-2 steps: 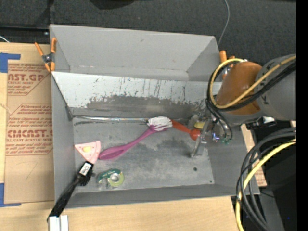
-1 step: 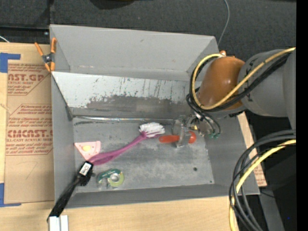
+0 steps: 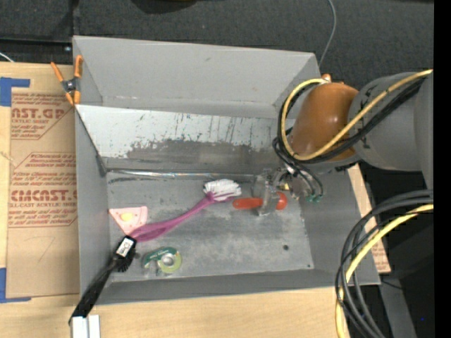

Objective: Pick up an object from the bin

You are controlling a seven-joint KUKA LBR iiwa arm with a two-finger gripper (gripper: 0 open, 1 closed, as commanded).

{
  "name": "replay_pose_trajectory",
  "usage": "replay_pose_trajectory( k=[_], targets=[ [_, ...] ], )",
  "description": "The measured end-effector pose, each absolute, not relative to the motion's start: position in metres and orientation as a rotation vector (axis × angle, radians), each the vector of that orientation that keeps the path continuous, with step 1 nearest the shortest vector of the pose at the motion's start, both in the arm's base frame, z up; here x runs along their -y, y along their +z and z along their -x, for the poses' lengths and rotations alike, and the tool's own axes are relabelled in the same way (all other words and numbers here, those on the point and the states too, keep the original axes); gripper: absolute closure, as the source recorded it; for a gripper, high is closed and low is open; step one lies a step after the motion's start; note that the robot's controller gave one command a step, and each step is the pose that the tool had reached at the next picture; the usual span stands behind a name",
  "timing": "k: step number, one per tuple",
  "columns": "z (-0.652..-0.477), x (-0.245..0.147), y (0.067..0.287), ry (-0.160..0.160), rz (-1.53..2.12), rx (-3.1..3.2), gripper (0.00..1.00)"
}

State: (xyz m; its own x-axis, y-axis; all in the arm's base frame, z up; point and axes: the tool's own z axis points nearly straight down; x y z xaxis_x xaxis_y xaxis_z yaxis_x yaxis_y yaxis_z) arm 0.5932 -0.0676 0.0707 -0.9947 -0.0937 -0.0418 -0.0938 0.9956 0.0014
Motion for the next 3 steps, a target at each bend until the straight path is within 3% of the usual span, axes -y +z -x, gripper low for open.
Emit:
replay_pose_trajectory(
  k=[1,3],
  targets=[
    [-0.593,0.067,0.073,0.006,0.145,-3.096,1.00],
    [-0.593,0.067,0.114,0.006,0.146,-3.096,1.00]
  ],
)
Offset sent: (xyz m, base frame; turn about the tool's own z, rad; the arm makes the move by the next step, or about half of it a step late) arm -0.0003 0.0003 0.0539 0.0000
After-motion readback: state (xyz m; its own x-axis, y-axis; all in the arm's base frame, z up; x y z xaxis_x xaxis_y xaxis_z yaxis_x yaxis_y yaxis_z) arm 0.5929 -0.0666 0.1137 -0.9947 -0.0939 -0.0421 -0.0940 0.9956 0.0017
